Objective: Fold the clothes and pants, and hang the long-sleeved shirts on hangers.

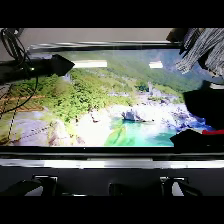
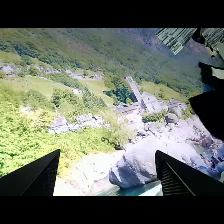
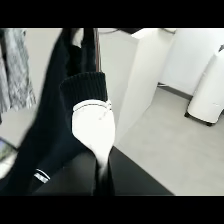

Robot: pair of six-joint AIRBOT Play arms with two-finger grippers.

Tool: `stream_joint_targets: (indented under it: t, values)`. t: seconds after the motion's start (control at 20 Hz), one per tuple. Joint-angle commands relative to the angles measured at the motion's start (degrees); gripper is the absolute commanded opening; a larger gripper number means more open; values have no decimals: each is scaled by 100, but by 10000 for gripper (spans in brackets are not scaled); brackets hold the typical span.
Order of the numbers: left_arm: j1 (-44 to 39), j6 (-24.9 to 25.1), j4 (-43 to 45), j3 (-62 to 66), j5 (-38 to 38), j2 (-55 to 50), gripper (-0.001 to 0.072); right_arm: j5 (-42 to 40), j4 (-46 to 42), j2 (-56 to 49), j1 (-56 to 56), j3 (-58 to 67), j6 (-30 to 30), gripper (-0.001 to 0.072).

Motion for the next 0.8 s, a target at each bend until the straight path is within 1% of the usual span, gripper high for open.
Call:
stream_joint_targets:
  t: [0.0, 0.1, 0.25, 0.5, 0.6, 0.75]
  values:
    - [-7, -2, 31, -4, 0, -9, 716, -284, -57, -863, -461, 975, 234, 52]
    - [-4, -2, 33, -4, 0, -11, 717, -313, -61, -1281, -575, 1515, 184, 52]
    - [-7, -4, 94, -4, 0, -11, 716, -756, -52, -1596, -584, 1947, -79, 51]
    - [-7, -4, 142, -11, 0, -13, 717, -1198, -59, -1624, -584, 2079, -487, 51]
    - [-7, -9, 155, -48, 0, -13, 717, -1574, -44, -1609, -584, 2083, -914, 51]
    - [-7, -114, 157, -68, 0, -37, 717, -1626, -83, -1598, -584, 2258, -997, 51]
